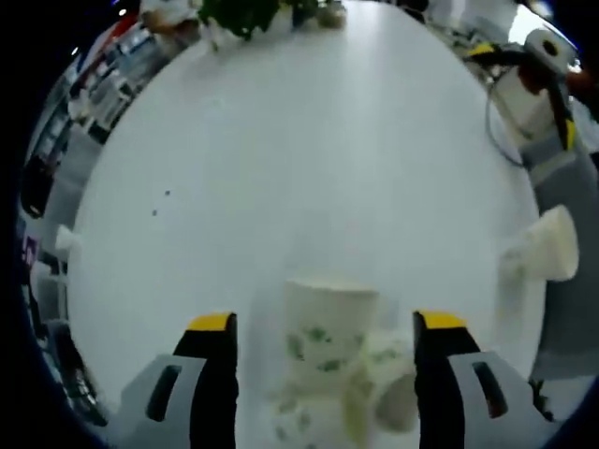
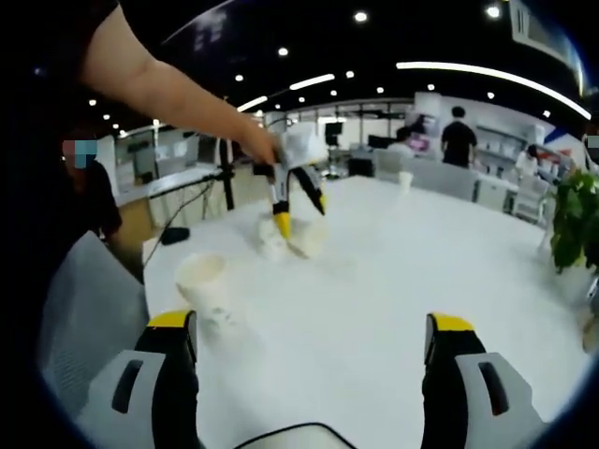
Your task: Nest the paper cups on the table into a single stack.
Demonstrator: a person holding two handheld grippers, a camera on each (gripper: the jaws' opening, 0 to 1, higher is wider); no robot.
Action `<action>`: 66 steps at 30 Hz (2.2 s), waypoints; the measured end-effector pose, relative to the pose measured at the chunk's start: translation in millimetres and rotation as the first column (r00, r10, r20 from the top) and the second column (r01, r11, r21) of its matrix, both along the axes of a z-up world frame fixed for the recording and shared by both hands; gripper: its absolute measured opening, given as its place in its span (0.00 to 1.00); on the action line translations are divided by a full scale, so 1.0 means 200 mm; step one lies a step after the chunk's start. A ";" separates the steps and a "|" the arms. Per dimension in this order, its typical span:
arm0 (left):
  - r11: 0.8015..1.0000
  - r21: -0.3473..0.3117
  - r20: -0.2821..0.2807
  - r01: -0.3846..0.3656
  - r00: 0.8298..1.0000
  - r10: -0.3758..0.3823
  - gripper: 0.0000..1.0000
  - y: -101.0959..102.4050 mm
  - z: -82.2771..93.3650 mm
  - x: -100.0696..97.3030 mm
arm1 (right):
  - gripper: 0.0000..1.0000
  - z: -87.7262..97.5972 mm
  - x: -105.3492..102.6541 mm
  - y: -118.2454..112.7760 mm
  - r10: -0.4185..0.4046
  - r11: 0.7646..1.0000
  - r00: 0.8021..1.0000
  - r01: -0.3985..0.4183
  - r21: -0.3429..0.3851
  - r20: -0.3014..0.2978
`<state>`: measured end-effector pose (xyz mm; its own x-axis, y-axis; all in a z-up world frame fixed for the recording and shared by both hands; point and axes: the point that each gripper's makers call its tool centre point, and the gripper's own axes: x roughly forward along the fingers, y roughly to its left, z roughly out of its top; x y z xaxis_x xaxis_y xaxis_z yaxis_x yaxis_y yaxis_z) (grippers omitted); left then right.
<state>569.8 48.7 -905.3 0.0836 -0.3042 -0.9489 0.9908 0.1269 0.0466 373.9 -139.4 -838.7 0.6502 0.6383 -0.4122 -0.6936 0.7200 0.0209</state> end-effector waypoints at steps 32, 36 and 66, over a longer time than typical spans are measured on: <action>0.999 0.054 -0.079 0.006 0.997 -0.002 0.38 -0.29 -0.58 -0.05 | 0.99 -0.22 -0.03 -0.14 -0.007 0.999 1.000 0.008 0.034 -0.024; 0.999 0.053 -0.080 -0.003 0.997 0.008 0.38 -0.29 -0.57 -0.06 | 0.99 -0.30 -0.03 -0.21 -0.006 0.999 1.000 0.007 0.034 -0.022; 0.791 -0.548 -0.012 -0.273 0.948 0.318 0.37 -0.47 0.41 0.01 | 0.99 -0.14 -0.23 -0.17 0.033 0.999 0.999 -0.033 0.002 -0.013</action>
